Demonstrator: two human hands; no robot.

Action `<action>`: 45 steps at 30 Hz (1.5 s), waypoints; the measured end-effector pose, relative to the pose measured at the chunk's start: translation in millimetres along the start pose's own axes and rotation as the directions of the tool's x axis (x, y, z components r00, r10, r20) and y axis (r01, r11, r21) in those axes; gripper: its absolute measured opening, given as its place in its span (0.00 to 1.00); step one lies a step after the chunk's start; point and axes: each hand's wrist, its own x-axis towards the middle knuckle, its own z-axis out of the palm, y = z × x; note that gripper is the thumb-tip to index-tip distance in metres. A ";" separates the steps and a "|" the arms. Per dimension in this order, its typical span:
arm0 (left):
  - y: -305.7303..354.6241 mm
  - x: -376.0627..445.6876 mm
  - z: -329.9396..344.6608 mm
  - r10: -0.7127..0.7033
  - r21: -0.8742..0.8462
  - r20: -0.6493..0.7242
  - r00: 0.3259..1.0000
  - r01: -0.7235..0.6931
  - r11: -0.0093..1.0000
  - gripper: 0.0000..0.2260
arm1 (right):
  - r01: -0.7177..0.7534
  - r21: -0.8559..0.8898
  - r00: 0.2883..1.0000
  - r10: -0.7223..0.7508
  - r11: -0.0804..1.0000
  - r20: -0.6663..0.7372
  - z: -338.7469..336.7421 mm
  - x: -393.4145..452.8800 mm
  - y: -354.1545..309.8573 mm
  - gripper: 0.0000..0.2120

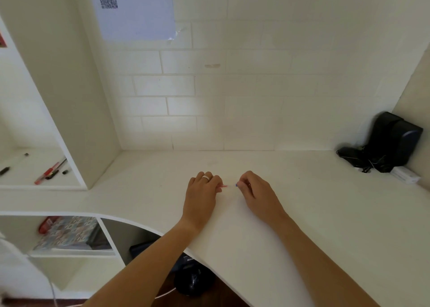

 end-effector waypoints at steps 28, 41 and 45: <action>-0.2 -3.8 -2.2 -0.079 -0.036 0.041 0.996 0.081 0.996 0.14 | 0.056 -0.060 0.997 -0.059 0.997 -0.055 -0.3 0.4 6.0 0.08; -0.1 -1.4 -4.2 -0.073 -0.074 0.039 0.997 0.076 0.994 0.12 | 0.021 -0.019 1.000 -0.020 1.000 0.015 -0.4 2.8 9.1 0.09; 1.0 -0.4 -2.4 -0.056 -0.052 0.027 0.998 0.057 0.997 0.09 | -0.020 -0.073 0.999 0.022 0.997 0.026 2.8 1.4 7.8 0.08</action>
